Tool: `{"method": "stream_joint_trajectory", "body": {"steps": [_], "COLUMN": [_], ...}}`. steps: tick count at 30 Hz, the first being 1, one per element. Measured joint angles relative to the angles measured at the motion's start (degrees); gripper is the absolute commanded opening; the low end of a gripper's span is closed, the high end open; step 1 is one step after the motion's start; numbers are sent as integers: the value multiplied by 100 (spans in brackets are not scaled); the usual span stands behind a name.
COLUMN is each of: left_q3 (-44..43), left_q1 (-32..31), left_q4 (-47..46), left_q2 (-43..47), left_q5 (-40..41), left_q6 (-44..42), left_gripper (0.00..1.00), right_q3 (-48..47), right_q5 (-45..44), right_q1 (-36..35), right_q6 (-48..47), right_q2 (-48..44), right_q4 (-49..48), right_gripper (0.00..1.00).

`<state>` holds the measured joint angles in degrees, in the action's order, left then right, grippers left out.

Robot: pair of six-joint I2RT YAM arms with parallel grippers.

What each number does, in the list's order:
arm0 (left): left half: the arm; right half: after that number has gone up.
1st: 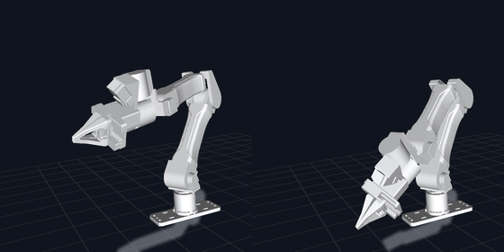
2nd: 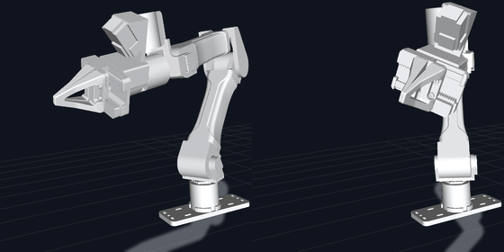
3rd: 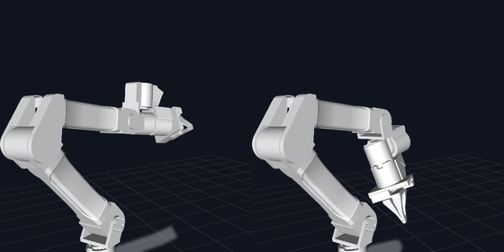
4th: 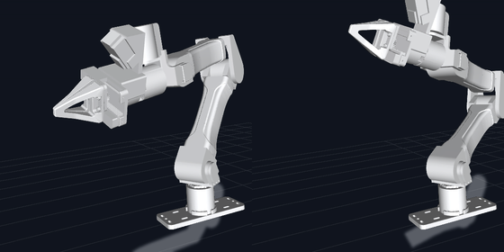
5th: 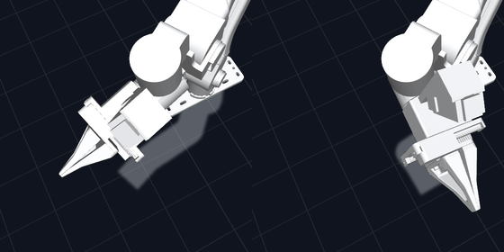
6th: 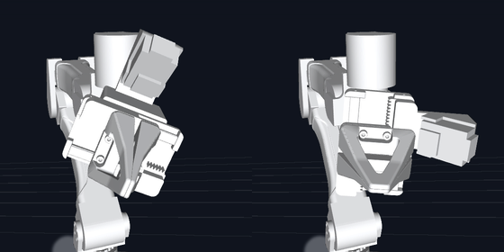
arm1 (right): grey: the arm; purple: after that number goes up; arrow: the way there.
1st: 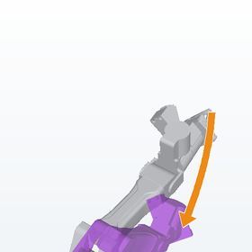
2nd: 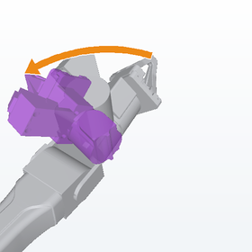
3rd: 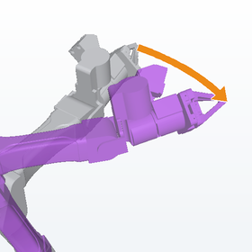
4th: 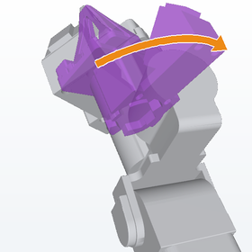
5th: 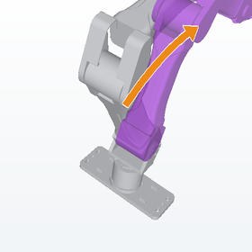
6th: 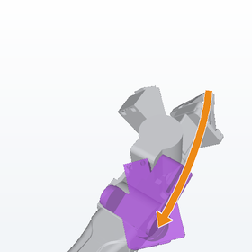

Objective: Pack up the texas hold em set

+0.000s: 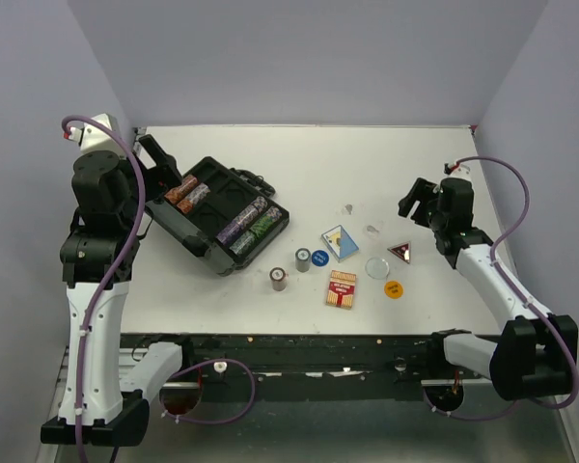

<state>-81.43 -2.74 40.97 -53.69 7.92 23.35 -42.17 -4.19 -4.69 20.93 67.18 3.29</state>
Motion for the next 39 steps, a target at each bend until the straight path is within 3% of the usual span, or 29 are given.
{"method": "stream_joint_trajectory", "body": {"steps": [8, 18, 24, 39], "left_q3": [37, 61, 96, 498], "left_q1": [0, -249, -643, -822], "left_q4": [-275, -533, -691, -1108], "left_q2": [-118, -291, -426, -599], "left_q5": [149, 57, -31, -953], "left_q6": [-103, -590, -1032, -931], "left_gripper": [99, 99, 99, 99], "right_q3": [-376, -2107, -2754, -3165], "right_q5": [-133, -286, -52, 221], "right_q1": [-393, -2645, -3563, -4360], "right_q6": [-321, -953, -1366, -1847], "right_q2": [46, 1552, 2465, 3364], "right_q4": [448, 1021, 1438, 2256], "right_gripper": [78, 78, 78, 77]}}
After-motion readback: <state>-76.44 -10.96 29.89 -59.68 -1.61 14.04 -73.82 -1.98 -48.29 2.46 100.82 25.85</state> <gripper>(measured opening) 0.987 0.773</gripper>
